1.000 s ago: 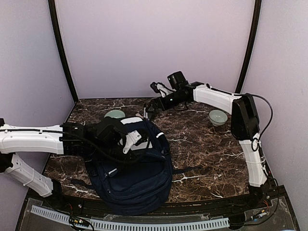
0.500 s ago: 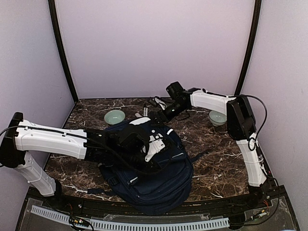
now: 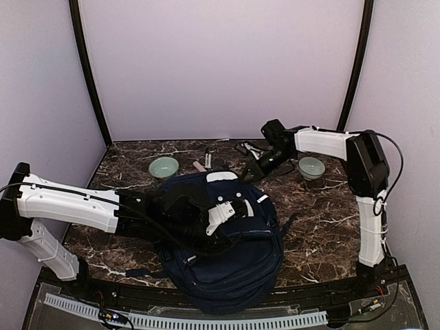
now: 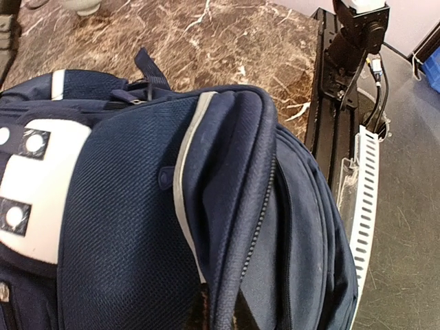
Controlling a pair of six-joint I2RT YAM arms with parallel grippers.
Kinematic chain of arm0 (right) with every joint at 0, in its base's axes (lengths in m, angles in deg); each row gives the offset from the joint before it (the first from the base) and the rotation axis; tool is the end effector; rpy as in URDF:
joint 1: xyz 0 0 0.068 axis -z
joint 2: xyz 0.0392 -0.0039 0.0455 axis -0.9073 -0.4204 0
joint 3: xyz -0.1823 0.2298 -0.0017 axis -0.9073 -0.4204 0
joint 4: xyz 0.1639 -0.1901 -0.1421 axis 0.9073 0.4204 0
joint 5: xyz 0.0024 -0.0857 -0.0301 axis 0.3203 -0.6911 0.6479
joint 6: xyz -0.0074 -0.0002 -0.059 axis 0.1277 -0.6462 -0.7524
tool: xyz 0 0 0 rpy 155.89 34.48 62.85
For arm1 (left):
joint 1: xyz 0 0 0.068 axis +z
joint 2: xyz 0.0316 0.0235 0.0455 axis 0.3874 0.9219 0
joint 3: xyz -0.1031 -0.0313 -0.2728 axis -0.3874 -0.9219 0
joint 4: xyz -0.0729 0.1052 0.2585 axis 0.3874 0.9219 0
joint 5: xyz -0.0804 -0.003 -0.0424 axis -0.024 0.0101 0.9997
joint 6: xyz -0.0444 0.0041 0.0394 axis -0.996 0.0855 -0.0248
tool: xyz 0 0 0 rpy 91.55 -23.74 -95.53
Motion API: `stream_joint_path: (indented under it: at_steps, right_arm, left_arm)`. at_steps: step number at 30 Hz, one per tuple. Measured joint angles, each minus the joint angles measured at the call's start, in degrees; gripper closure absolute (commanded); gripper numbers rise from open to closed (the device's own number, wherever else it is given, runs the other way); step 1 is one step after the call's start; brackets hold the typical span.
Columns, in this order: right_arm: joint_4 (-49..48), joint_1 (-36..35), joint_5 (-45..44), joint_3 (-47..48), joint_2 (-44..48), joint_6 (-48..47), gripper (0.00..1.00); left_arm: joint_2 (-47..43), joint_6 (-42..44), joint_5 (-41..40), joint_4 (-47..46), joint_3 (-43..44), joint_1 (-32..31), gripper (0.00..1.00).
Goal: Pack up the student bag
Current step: Move the student bag to the center of the board.
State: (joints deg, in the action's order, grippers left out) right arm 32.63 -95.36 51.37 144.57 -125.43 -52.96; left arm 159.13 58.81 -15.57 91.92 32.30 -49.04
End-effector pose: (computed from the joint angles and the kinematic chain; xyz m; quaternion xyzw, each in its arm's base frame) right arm 0.4229 0.2804 0.1971 -0.4039 0.8162 0.3819 0.1578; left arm 0.1122 -0.3479 0.2582 0.4818 0.7552 -0.2985 0.3293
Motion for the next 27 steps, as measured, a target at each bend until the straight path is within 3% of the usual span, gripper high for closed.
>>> stream_joint_path:
  at_steps: [9, 17, 23, 24, 27]
  right_arm:
    - [2.8, 8.8, -4.2, -17.5, 16.7, -0.2, 1.0]
    - [5.2, 17.0, -7.9, -26.0, 25.0, -2.7, 1.0]
    - [5.8, 18.3, -10.4, -28.6, 30.0, -3.8, 0.99]
    - [5.9, 18.3, -10.4, -28.7, 30.2, -4.0, 0.94]
    - [7.0, 18.4, -10.5, -28.6, 31.9, -5.3, 0.39]
  left_arm:
    - [4.6, 4.0, -1.2, -5.2, 3.0, -0.3, 1.0]
    - [13.3, 10.1, -1.7, -9.8, 9.7, -0.3, 1.0]
    - [15.5, 13.0, -0.7, -11.6, 11.7, 0.7, 1.0]
    - [15.5, 13.4, -0.5, -11.9, 11.7, 0.9, 1.0]
    - [15.5, 13.9, 0.1, -12.8, 11.7, 1.9, 1.0]
